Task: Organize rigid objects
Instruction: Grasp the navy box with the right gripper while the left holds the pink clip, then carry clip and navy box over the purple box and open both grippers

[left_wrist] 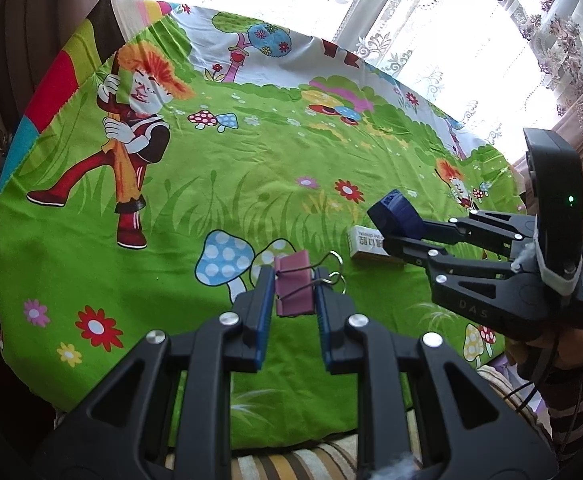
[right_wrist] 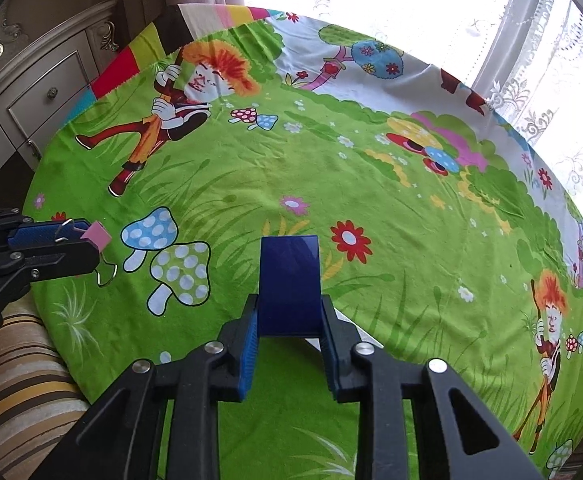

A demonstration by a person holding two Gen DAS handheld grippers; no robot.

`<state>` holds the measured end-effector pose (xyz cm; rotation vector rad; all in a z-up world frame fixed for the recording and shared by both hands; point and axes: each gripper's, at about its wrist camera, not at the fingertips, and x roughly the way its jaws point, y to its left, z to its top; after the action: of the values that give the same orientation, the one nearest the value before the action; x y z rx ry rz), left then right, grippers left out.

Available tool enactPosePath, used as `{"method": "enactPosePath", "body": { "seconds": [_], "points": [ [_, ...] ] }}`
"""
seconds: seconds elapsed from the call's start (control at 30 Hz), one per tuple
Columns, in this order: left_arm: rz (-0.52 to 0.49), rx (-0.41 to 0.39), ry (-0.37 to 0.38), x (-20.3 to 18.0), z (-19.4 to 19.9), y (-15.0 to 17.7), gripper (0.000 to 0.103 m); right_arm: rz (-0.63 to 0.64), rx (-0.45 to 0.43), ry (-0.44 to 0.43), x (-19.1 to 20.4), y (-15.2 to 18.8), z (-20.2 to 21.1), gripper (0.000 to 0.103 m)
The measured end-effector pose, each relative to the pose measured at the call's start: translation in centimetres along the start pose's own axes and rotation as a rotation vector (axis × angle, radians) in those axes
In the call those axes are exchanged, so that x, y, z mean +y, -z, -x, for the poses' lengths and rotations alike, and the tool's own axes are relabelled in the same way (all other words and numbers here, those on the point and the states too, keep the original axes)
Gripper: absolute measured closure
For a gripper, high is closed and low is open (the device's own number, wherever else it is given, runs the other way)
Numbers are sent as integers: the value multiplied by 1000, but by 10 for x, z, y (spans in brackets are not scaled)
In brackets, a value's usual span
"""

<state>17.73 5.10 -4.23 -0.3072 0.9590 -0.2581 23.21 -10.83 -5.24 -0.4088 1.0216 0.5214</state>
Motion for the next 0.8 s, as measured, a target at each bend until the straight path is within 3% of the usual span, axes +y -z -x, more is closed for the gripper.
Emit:
{"method": "enactPosePath", "body": {
  "seconds": [0.17, 0.4, 0.67, 0.8],
  "points": [
    [-44, 39, 42, -31, 4, 4, 80, -81, -34, -5, -12, 24, 42, 74],
    [-184, 132, 151, -113, 5, 28, 80, -229, -43, 52, -40, 79, 95, 74],
    [-306, 87, 229, -198, 30, 30, 80, -409, -13, 145, -75, 142, 148, 74],
    [-301, 71, 280, -220, 39, 25, 80, -479, 31, 241, -86, 169, 169, 74]
  ]
}}
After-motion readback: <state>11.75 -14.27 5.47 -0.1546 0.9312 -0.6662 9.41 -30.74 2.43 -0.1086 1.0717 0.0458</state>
